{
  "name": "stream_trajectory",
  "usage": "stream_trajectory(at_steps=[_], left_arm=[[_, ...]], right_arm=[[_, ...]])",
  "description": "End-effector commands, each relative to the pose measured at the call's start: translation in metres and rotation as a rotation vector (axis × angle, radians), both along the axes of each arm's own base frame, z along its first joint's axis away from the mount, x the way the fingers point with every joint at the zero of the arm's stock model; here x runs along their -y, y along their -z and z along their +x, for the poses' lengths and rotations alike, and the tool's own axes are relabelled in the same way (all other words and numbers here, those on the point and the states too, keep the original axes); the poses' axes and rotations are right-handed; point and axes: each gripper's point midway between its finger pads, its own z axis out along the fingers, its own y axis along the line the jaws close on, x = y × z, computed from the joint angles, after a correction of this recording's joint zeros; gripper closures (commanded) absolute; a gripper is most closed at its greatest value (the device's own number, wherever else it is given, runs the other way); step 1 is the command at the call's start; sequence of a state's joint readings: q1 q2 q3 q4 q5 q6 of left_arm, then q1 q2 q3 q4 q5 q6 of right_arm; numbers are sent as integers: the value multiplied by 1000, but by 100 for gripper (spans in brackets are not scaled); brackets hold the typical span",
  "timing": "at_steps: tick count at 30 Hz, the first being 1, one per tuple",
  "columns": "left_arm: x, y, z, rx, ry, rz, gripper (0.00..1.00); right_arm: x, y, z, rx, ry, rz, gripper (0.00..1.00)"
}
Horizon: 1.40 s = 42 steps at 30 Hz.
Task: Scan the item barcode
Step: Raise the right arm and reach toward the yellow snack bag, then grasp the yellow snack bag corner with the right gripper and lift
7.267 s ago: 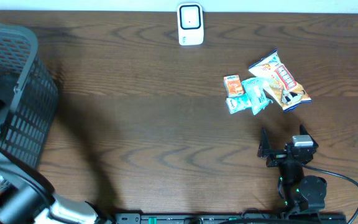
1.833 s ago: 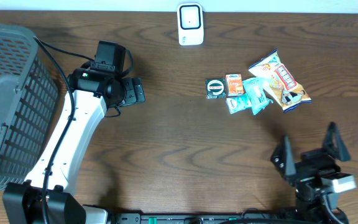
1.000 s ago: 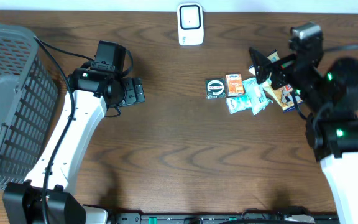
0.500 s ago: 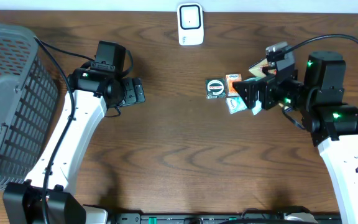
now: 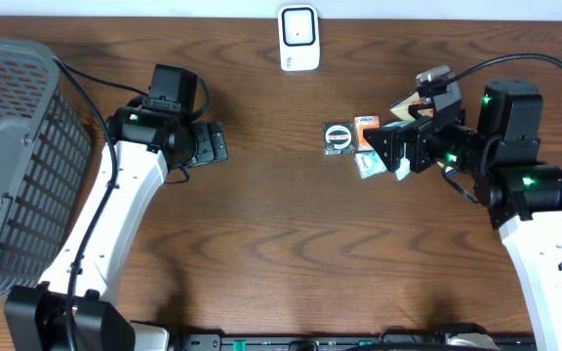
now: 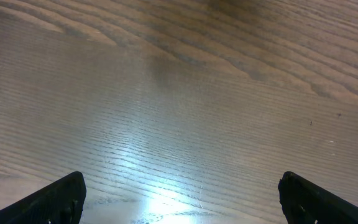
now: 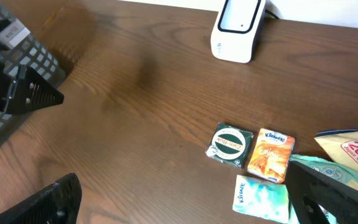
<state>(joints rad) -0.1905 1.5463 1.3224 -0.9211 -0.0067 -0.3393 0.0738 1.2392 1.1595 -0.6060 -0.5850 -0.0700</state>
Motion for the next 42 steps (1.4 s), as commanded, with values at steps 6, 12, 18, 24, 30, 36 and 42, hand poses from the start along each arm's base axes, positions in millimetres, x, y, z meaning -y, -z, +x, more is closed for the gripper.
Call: stream_trajectory(at_steps=[6,12,18,24,30,36,42], left_arm=[[-4,-1,1,0,-4,15,2],[-4,-1,1,0,-4,15,2],[-4,-1,1,0,-4,15,2],[-4,-1,1,0,-4,15,2],[-4,-1,1,0,-4,15,2],[-4,-1,1,0,-4,15,2],[-4,-1,1,0,-4,15,2]], right_arm=[[0,-5,3,-18,24,31,1],[7,-19,25,4,149,103,1],[15,-35,50,60,265,162,1],[33,-9,86,24,372,71,1],[66,61,125,-116,502,-146,1],[130,105,146,-151,733,-404,1],[144,139,148,-215,722,-461,1]])
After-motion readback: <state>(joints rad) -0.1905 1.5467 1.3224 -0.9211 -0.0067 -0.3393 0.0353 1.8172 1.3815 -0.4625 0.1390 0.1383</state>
